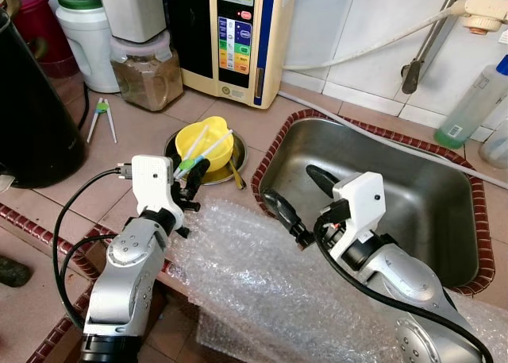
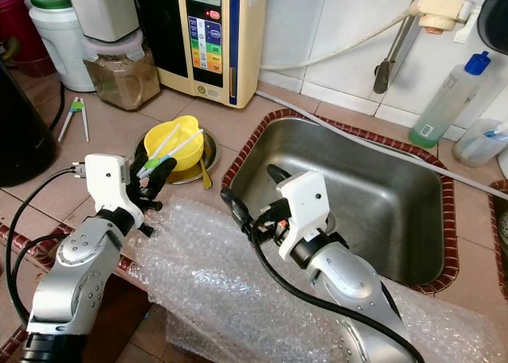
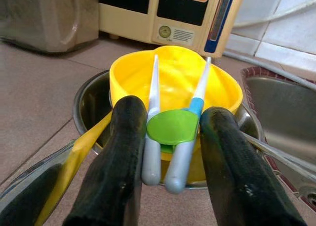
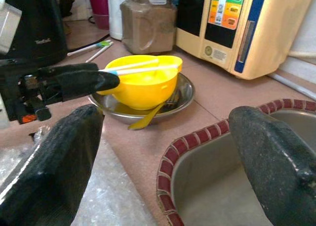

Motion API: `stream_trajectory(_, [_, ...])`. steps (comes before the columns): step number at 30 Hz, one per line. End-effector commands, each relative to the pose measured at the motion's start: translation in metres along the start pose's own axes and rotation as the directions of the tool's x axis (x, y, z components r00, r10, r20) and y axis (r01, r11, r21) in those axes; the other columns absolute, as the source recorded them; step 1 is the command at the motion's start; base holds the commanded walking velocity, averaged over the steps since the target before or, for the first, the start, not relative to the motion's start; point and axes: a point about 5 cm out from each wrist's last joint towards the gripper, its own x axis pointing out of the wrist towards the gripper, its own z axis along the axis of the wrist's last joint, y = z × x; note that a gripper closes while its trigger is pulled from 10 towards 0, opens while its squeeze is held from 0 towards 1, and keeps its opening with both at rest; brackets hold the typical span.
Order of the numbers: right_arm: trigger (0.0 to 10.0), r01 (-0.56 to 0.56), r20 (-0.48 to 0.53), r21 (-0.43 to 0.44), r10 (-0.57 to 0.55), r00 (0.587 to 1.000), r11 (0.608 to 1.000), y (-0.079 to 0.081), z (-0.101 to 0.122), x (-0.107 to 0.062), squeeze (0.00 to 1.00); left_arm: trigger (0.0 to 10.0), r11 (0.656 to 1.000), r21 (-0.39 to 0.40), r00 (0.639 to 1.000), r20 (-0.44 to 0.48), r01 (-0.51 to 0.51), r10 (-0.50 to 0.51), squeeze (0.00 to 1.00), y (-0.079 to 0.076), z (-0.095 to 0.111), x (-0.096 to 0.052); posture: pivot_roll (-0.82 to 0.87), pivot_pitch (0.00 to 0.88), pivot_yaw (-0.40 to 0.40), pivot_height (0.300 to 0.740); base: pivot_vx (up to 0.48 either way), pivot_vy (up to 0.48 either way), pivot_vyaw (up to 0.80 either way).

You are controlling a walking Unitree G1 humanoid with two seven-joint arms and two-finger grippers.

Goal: Kitchen organization

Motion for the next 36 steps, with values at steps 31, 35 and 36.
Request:
stream_trajectory(31, [10.0,0.036,0.053,0.104,-0.042,0.998,0.994,-0.009,0.010,0.004,0.00,0.0,0.989,0.129,0.962,0.253,0.072,-0.103,0.00,-0.017,0.036,0.000,0.02,0.101,-0.083,0.740,0.000,0.000,0.00])
stream_trajectory(35, [10.0,0.159,0.103,0.248,-0.190,0.976,0.956,-0.031,0.017,0.009,0.00,0.0,0.977,0.151,0.946,0.267,0.148,-0.185,0.00,-0.030,0.037,0.000,0.02,0.100,-0.086,0.740,0.000,0.000,0.00])
stream_trajectory(36, [10.0,0.176,0.109,0.282,-0.214,0.971,0.943,-0.034,0.018,0.010,0.00,0.0,0.976,0.146,0.944,0.266,0.163,-0.197,0.00,-0.032,0.037,0.000,0.02,0.100,-0.086,0.740,0.000,0.000,0.00])
